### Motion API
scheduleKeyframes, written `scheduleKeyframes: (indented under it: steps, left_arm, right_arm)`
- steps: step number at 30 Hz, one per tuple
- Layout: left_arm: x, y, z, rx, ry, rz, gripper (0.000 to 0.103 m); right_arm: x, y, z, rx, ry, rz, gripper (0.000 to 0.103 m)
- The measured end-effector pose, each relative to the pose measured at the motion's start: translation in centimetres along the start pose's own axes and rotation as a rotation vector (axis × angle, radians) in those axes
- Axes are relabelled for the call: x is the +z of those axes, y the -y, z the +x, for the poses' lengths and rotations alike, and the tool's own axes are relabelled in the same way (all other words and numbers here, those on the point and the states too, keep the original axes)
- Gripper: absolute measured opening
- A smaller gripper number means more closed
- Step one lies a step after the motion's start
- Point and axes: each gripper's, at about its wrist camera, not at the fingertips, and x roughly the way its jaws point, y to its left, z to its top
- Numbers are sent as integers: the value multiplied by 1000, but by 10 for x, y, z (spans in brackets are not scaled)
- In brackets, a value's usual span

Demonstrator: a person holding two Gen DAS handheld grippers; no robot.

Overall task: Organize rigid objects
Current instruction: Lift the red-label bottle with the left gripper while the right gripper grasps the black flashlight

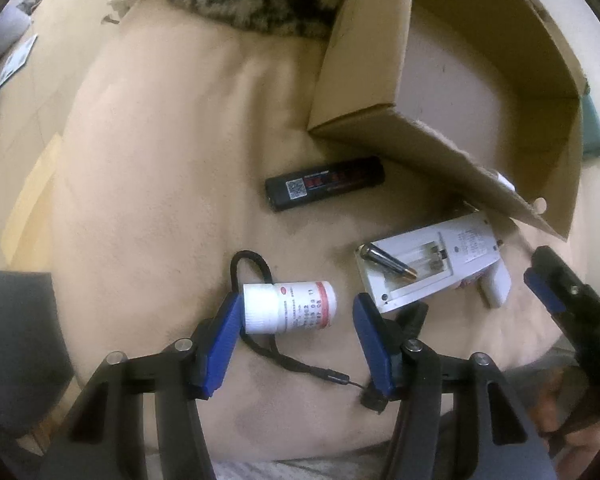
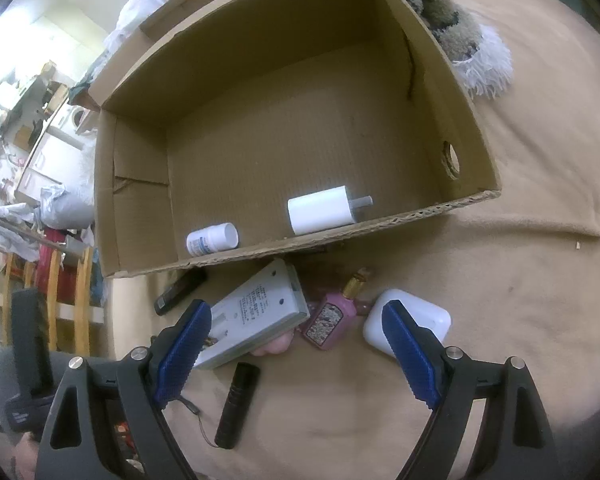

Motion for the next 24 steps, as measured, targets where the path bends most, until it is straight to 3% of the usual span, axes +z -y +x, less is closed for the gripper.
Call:
scheduleKeyframes:
  steps: [5,7,11,17,24]
  left_arm:
    - [-2,8,-1,37,6,42,52]
    - [-1,17,6,69,-5,73,44]
    - [-7,26,-9,97,51,125,44]
    - [-10,40,-59,-1,136,152,44]
    - [10,37,-117,5,258,173,44]
  right_arm:
    - [2,0,-1,8,1,-5,93]
    - [2,1,-1,7,-3,-12,93]
    - [1,2,-2,2,-9,-5,93]
    - [-2,-1,-2,-3,-9,-8,93]
    - [-9,2,-6,25,-18,3,93]
